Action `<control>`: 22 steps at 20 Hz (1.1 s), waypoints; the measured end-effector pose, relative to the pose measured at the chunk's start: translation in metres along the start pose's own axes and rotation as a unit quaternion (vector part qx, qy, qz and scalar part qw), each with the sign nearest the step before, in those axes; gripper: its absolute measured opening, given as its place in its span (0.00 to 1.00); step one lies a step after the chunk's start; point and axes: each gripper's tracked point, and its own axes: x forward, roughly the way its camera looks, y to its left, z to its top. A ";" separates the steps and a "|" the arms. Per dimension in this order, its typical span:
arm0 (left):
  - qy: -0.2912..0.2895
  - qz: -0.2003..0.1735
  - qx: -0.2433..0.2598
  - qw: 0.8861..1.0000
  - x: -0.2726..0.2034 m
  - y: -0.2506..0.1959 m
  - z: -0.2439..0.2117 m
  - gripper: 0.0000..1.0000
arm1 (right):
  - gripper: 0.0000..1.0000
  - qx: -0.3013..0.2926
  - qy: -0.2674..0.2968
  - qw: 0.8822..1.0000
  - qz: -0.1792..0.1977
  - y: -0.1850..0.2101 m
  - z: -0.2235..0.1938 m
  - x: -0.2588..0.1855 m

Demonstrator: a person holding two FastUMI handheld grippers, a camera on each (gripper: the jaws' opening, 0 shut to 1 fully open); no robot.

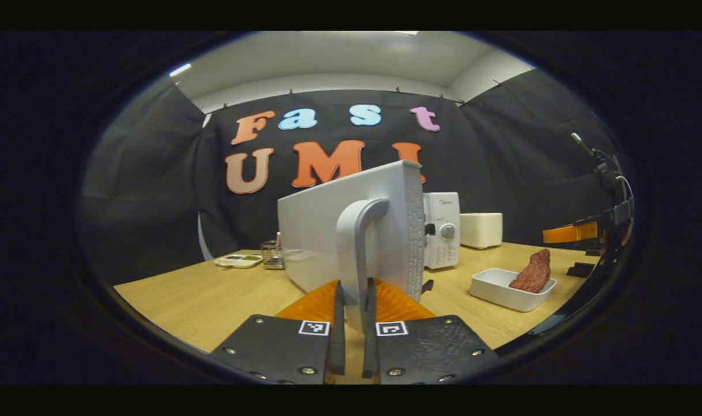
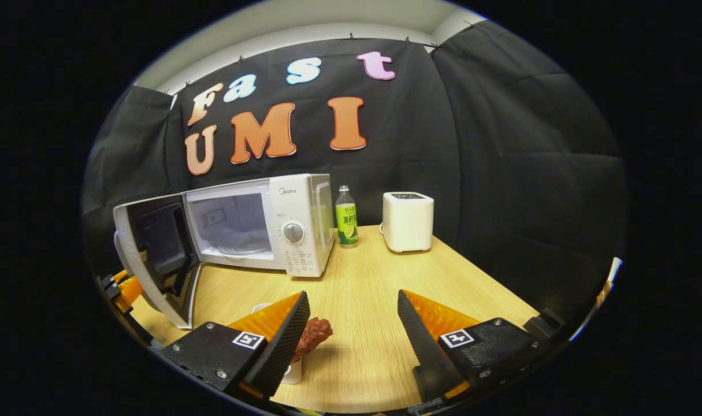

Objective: Open the microwave oven with the left hand, put the food in, and close the microwave oven.

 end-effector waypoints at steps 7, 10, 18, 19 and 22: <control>-0.005 0.055 -0.019 0.998 -0.029 0.080 -0.001 0.12 | 0.95 -0.006 0.016 1.000 -0.003 0.012 -0.010 0.007; -0.001 0.047 -0.010 0.999 -0.034 0.100 -0.003 0.11 | 0.95 0.005 0.028 1.000 -0.002 0.018 -0.017 0.009; 0.029 0.042 -0.024 0.998 -0.041 0.150 -0.013 0.85 | 0.95 0.045 0.062 0.997 -0.002 0.023 -0.032 0.015; 0.031 0.041 -0.026 0.998 -0.043 0.152 -0.012 0.86 | 0.95 0.055 0.069 0.996 0.001 0.024 -0.035 0.015; 0.037 0.055 -0.001 0.998 -0.060 0.166 -0.011 0.87 | 0.89 0.083 0.086 0.993 0.012 0.027 -0.044 0.017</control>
